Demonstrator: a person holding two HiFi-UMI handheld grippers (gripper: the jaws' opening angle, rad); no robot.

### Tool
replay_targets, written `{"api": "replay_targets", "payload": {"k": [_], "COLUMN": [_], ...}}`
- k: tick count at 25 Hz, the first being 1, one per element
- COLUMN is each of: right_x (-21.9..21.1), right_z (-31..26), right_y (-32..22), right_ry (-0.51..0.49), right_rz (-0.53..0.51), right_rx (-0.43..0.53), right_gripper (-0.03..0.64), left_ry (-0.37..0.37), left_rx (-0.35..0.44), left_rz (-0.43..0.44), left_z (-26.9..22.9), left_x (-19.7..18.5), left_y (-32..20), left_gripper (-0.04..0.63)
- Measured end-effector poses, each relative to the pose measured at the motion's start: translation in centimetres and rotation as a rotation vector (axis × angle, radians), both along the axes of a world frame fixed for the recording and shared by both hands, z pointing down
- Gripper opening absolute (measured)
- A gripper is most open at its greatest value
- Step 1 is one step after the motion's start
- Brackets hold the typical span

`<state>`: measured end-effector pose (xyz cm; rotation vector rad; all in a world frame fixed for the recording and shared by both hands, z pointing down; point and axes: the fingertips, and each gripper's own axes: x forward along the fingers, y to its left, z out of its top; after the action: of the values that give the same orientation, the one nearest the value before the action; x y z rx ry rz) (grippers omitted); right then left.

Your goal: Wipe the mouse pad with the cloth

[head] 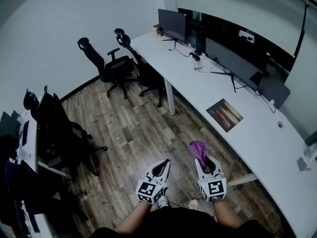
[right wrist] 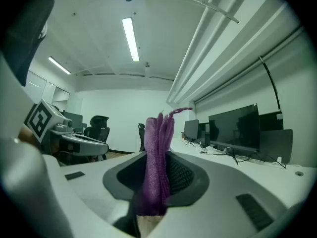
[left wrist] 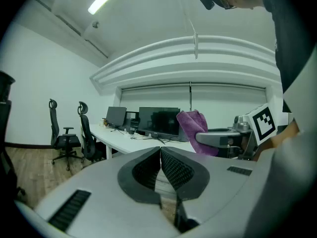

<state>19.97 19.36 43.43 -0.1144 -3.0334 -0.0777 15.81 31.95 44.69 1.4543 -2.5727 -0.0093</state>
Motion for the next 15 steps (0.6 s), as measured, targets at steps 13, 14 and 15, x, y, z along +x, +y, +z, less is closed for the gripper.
{"api": "replay_targets", "payload": {"k": [13,14,15], "right_x": [0.1,0.0,-0.1], "right_z": [-1.2,-1.2,-1.3], "right_y": [1.6,1.7,1.7], "right_ry": [-0.025,-0.025,-0.028], "right_rz": [-0.017,-0.018,-0.017], "right_rx": [-0.011,-0.016,-0.022], "right_gripper": [0.117,0.117,0.118], "left_ry": [-0.001,-0.003,-0.005], "left_rx": [0.009,0.009,0.008], "left_rz": [-0.023,-0.020,-0.017], "left_z": [-0.2,-0.1,-0.1], "left_x": [-0.7,-0.8,-1.0], "left_y": [1.0,1.0,1.1], "left_gripper": [0.023,0.023,0.023]}}
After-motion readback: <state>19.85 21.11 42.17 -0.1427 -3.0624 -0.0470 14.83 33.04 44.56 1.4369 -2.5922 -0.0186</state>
